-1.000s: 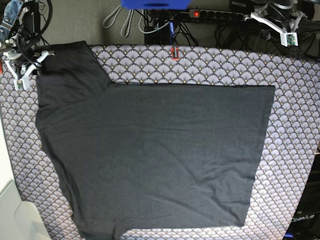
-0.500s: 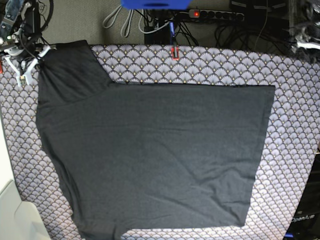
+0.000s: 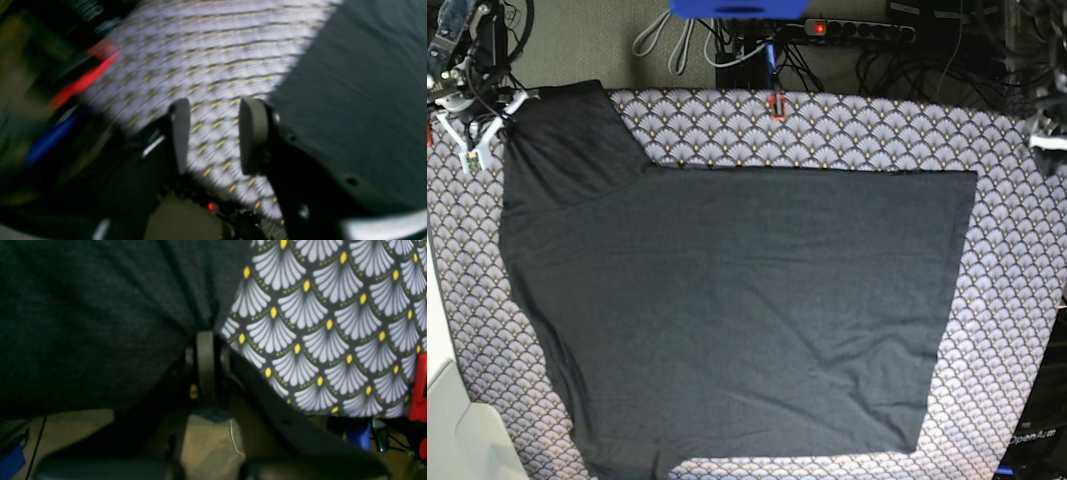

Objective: Fold the T-shirt properly
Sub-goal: 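Move the left gripper to the other shoulder corner and grasp it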

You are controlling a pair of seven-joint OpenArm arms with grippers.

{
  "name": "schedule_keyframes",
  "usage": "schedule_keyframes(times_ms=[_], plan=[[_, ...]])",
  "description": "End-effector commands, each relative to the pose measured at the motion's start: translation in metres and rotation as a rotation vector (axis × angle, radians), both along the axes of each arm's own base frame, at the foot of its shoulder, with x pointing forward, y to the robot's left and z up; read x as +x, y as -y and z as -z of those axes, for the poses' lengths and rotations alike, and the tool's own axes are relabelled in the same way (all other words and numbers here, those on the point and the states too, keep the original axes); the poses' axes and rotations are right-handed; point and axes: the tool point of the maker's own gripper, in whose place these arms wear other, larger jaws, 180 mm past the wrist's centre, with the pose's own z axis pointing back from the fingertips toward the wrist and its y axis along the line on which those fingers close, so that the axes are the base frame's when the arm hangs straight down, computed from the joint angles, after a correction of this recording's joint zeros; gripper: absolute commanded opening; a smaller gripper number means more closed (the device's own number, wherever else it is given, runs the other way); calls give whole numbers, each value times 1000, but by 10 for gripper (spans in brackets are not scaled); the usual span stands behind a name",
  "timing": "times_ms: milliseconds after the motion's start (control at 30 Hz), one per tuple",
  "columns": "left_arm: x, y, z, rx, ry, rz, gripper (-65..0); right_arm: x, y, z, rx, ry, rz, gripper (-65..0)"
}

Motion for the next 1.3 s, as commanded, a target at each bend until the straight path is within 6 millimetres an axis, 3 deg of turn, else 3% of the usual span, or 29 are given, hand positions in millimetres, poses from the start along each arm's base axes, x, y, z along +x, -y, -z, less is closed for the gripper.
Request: schedule_keyframes(times_ms=[0, 233, 367, 467, 633, 1167, 1267], plan=[[7, -3, -3, 29, 12, 15, -406, -16, -1, 8, -11, -75, -12, -650], [50, -4, 46, 37, -89, 35, -408, -14, -4, 9, -5, -71, -16, -650], [69, 7, 67, 8, -82, 60, -406, -14, -4, 9, -5, -71, -16, -650], [77, 19, 80, 0, -71, 86, -349, -14, -4, 9, -5, -71, -15, -650], [78, 37, 101, -29, -113, 136, -322, -14, -4, 9, -7, -72, -15, -650], [64, 42, 132, -84, -186, 125, -321, -14, -4, 9, -7, -72, -15, -650], [65, 57, 137, -86, -202, 174, -323, -14, -4, 9, -7, -72, -15, -650]])
